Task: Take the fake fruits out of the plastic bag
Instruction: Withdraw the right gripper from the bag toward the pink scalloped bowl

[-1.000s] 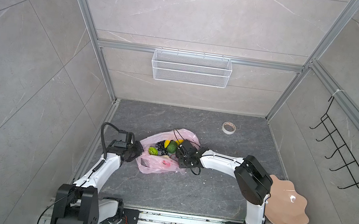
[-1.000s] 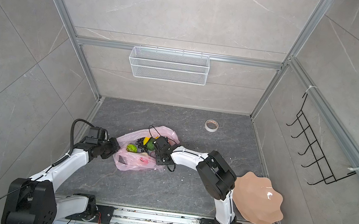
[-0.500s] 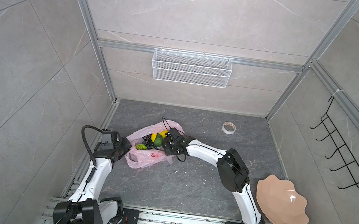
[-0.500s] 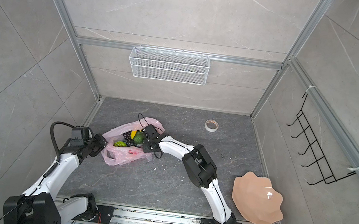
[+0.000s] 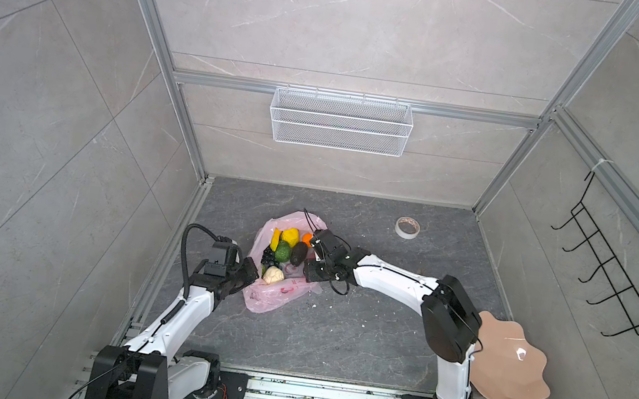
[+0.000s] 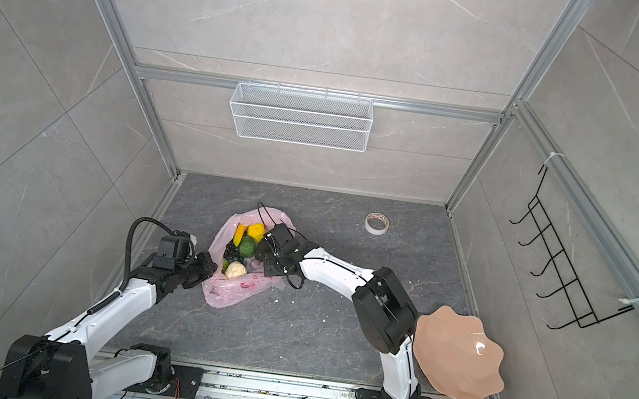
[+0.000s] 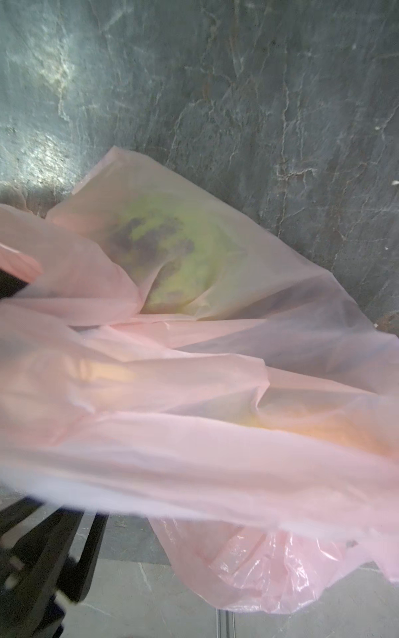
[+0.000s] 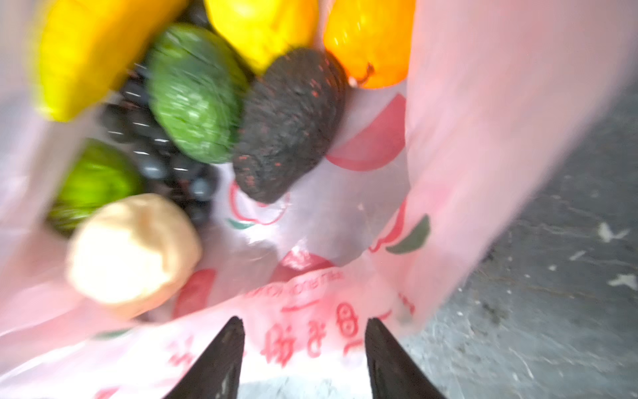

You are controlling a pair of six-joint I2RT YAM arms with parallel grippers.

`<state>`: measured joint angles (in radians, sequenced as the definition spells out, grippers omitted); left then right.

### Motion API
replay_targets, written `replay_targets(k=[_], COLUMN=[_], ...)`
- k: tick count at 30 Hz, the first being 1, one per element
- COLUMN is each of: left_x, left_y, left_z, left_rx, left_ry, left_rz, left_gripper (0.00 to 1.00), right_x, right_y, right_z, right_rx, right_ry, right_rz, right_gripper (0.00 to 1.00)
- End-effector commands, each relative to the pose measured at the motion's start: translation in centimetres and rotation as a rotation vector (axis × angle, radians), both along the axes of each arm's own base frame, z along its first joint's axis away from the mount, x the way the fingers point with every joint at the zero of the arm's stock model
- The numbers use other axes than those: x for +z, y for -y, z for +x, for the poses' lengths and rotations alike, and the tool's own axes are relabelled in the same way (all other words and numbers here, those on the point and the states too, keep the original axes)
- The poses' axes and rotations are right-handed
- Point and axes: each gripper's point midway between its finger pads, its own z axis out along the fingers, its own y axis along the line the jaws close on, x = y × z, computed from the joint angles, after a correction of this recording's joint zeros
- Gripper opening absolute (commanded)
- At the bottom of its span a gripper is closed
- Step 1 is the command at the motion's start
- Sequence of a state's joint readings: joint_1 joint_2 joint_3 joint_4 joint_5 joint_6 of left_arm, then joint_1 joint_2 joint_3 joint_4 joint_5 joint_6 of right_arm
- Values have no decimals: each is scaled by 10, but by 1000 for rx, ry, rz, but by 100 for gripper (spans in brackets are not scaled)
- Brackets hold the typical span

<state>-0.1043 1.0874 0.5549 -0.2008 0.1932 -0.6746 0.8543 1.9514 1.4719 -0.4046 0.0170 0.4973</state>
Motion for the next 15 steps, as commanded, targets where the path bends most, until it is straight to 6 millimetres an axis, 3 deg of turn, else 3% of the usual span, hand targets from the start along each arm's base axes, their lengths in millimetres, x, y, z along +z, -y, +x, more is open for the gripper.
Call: replay_targets(k=[1,4,7,11,15], left_x=[16,16,16,16,17], left_y=[1,2,2,0,0], left_z=[9,6,3,1,-1], left_rx=[-25,-36,-40,-28,-23], left_ry=[107,137,165,164,162], left_rz=[11,8,12,14,9], left_gripper=[0,0,0,0,0], right_x=[41,64,78,79,70], right_y=[10,51,114,227,318], right_z=[-11,-20,-28,-42,-65], right_rx=[13,-48,-156,-398,-609], right_ry=[48,110,144,69,-18], right_rz=[60,-13,-147,-360,-514], right_gripper=[60,60,59,58,58])
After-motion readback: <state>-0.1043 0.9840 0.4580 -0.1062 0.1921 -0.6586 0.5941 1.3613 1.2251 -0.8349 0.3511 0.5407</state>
